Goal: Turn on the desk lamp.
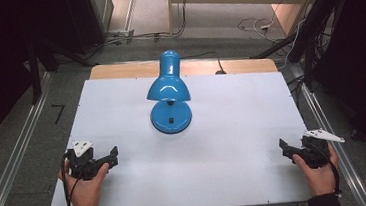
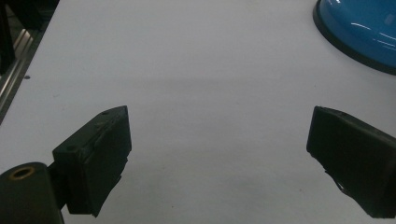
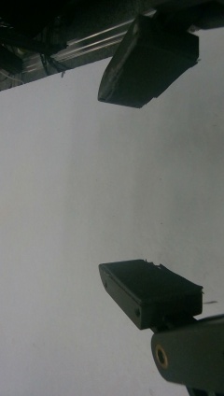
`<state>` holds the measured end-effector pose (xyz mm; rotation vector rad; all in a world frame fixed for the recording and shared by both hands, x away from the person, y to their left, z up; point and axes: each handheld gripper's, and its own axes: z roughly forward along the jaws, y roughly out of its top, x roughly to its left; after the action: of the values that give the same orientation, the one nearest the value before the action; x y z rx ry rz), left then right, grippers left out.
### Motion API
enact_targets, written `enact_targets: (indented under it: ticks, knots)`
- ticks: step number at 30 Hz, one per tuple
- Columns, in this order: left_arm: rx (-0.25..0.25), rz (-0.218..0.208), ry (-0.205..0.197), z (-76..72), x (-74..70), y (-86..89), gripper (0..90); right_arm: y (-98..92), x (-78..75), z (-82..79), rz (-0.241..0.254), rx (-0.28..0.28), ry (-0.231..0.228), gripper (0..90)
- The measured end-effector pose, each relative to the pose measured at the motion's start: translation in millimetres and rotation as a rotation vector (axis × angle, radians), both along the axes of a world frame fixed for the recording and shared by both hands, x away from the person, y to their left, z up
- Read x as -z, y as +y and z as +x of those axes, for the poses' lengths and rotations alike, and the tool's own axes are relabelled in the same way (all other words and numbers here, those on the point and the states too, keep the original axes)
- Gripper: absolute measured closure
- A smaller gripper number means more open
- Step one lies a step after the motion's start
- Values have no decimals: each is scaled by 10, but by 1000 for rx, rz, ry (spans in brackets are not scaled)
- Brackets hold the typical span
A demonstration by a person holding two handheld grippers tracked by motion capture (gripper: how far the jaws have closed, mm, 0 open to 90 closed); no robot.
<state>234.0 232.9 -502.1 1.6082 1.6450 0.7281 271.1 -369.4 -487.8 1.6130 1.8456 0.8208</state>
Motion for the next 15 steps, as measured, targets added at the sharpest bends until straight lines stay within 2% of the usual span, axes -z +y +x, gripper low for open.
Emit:
enact_targets:
  ticks: [3,9,15]
  knots:
    - [6,-10,-7,6,-8,-20,73,12,-2,-25,-6,-12,5,141]
    - [13,-30,-21,37,-26,-55,73,44,-58,-60,36,-48,-27,140]
    - [24,-44,-33,79,-39,-121,73,84,-59,-60,37,-63,-20,140]
